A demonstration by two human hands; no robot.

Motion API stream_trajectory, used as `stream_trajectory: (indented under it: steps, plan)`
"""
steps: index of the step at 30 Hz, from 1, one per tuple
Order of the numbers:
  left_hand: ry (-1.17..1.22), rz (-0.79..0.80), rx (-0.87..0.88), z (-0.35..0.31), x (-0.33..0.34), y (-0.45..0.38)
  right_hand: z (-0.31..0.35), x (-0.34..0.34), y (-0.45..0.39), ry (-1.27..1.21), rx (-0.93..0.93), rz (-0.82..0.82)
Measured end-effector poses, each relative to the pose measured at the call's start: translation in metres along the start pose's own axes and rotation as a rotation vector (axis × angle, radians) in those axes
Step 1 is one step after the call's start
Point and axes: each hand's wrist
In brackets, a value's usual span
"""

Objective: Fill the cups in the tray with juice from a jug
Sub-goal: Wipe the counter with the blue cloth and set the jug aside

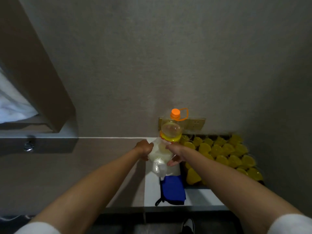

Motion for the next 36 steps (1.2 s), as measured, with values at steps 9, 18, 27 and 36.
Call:
stream_trajectory:
  steps: [9,18,27,36]
  plan:
    - [0.019,0.086,-0.005,-0.011,0.022,0.008,-0.017,-0.025,-0.013,0.024,0.085,0.020]
    - [0.050,0.126,-0.041,-0.024,0.036,0.006,-0.022,-0.042,-0.014,0.052,0.077,-0.022]
    - [0.065,0.157,-0.011,-0.028,0.045,0.006,-0.022,-0.055,-0.004,0.089,0.075,-0.033]
    - [0.095,0.165,0.001,-0.031,0.043,0.012,-0.019,-0.059,0.004,0.131,0.096,-0.057]
Point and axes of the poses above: each hand's wrist, its own y-axis away from the middle knuckle, its own x-axis out of the palm, z = x × y, and after that the axes turned 13 degrees about -z, right-handed
